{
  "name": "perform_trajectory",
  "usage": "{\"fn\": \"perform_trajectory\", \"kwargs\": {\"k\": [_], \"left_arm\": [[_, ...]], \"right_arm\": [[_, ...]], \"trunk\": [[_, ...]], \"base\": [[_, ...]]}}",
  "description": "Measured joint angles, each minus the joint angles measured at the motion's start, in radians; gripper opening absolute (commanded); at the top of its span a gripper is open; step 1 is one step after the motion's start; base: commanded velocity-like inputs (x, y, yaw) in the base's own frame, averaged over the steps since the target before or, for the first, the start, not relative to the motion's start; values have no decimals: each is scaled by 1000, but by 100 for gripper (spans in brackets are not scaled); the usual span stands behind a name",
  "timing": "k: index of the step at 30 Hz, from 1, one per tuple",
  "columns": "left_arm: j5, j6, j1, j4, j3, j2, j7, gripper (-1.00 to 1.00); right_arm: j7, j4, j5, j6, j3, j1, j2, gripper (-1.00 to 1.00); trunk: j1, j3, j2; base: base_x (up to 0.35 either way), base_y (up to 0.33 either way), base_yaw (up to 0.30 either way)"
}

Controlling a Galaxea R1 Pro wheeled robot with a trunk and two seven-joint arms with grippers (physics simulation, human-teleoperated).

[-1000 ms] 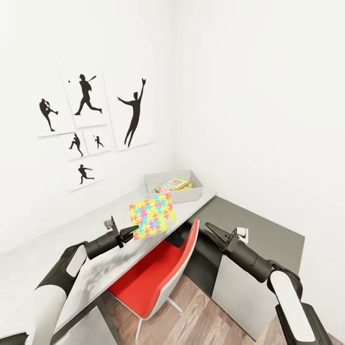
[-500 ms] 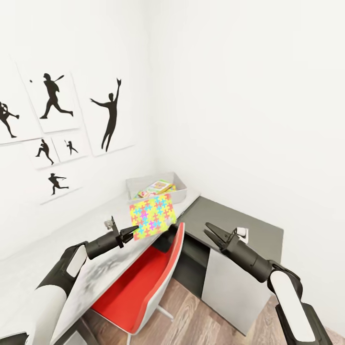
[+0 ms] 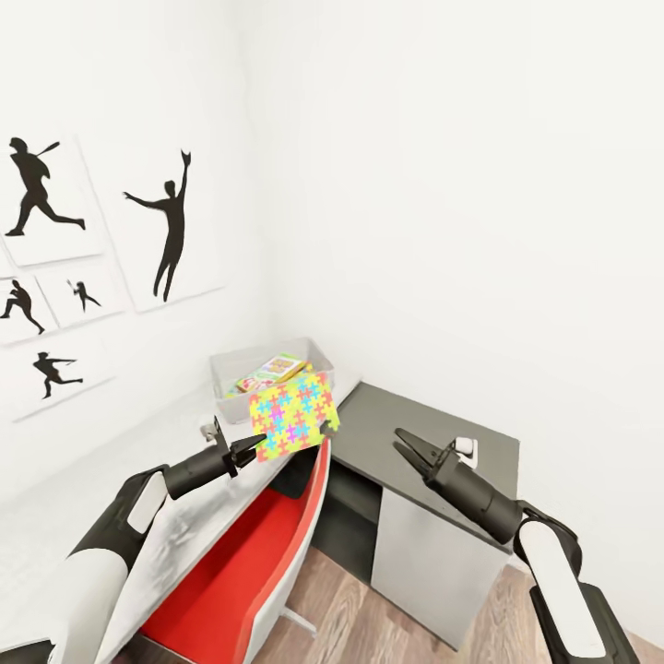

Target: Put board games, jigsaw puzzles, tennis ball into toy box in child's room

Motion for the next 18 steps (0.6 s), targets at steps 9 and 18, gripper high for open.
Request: {"fn": "perform_trajectory", "kwargs": {"k": [9,18], "left_arm": [[0,0,0,0,0,0,0,-100],[0,0,0,0,0,0,0,-100]], "right_arm": [[-10,-1,18,-20,1,0,-1,100],[-11,1,19,-22,1,0,0,100]], "trunk": [[0,0,0],[0,0,0]], "base": [[243,-166,61],[248,-176,241]]}}
